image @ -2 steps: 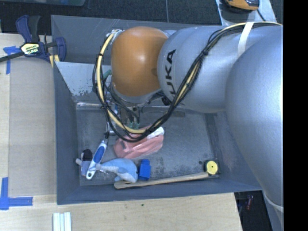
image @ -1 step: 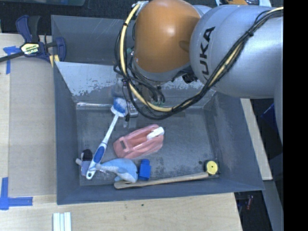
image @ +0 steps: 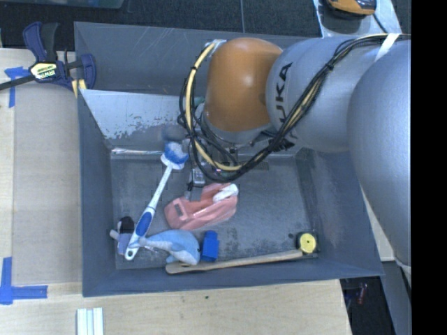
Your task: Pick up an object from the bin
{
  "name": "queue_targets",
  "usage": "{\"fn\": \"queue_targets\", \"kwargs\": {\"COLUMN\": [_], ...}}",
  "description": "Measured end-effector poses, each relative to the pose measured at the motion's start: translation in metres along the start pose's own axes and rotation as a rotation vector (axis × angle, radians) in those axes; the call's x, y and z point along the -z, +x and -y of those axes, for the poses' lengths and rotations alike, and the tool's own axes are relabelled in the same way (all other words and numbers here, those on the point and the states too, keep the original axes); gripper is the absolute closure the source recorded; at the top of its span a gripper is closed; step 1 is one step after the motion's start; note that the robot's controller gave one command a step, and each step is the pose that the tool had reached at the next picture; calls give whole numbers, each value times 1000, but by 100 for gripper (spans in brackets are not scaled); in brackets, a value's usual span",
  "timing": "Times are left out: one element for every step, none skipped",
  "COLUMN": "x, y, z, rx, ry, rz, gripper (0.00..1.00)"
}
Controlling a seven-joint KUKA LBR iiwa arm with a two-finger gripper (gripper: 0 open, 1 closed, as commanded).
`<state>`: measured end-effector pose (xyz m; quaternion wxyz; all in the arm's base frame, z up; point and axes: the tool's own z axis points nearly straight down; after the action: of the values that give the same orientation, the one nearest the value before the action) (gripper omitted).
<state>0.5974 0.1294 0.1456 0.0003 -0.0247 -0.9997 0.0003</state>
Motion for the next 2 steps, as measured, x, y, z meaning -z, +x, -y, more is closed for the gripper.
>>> {"fn": "queue_targets", "kwargs": {"x": [76,33], "y": [-1,1], "z": [-23,7], "rx": [137,33], "ry": [-12,3], "rz": [38,-5], "gripper": [0,0]}}
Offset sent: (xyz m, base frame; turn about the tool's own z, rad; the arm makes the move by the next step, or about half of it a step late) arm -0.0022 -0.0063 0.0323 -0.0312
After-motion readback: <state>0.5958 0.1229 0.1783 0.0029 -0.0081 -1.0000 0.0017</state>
